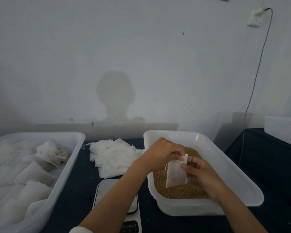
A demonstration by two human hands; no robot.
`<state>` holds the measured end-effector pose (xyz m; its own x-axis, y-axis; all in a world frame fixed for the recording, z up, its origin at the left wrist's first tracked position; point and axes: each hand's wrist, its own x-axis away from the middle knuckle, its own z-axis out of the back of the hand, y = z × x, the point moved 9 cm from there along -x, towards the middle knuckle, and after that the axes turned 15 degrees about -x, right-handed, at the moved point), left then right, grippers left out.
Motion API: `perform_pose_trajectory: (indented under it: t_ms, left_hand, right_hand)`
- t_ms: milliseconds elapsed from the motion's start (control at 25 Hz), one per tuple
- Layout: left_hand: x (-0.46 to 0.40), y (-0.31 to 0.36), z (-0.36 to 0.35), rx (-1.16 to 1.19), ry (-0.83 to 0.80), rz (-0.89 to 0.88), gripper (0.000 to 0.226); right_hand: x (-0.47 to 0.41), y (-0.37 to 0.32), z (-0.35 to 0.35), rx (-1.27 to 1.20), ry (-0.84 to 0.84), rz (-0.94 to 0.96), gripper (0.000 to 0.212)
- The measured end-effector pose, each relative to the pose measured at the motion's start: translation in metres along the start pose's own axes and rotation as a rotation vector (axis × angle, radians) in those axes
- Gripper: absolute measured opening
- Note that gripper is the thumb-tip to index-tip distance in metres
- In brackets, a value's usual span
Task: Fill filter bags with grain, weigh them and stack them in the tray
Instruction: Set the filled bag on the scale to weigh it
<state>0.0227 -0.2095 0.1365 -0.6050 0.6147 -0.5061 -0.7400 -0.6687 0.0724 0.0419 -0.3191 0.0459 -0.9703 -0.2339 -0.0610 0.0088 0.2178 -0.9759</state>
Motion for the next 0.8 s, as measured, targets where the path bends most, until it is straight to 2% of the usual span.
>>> perform_pose_trajectory:
  t_ms: [80,160,240,280,360,440,600,800]
  left_hand:
    - [0.012,-0.008,0.015,-0.012,0.085,0.024,0.013]
    - [0.031,-0.017,0.039,0.002,0.268,0.085,0.01]
    - [0.06,-0.041,0.051,0.223,0.398,0.29,0.025]
    - [0.076,-0.054,0.048,0.414,0.42,0.394,0.036]
    - [0.107,-0.069,0.036,0.674,0.421,0.516,0.039]
    - [0.138,-0.08,0.025,0.658,0.416,0.605,0.034]
    - [0.187,-0.102,0.017,0.528,0.492,0.771,0.033]
    - [0.213,-0.121,0.006,0.49,0.472,0.868,0.033]
  right_hand:
    - [0.001,-0.008,-0.01,0.062,0.042,0.064,0.019]
    - [0.002,-0.017,-0.031,0.043,0.031,0.129,0.016]
    - [0.003,-0.025,-0.058,-0.006,-0.001,0.188,0.014]
    - [0.003,-0.027,-0.072,-0.041,-0.015,0.206,0.015]
    - [0.0,-0.027,-0.099,-0.098,-0.043,0.229,0.02]
    - [-0.004,-0.017,-0.125,-0.108,-0.058,0.224,0.027]
    - [-0.009,0.022,-0.159,-0.008,-0.012,0.184,0.026]
    - [-0.011,0.06,-0.173,0.153,-0.015,0.201,0.021]
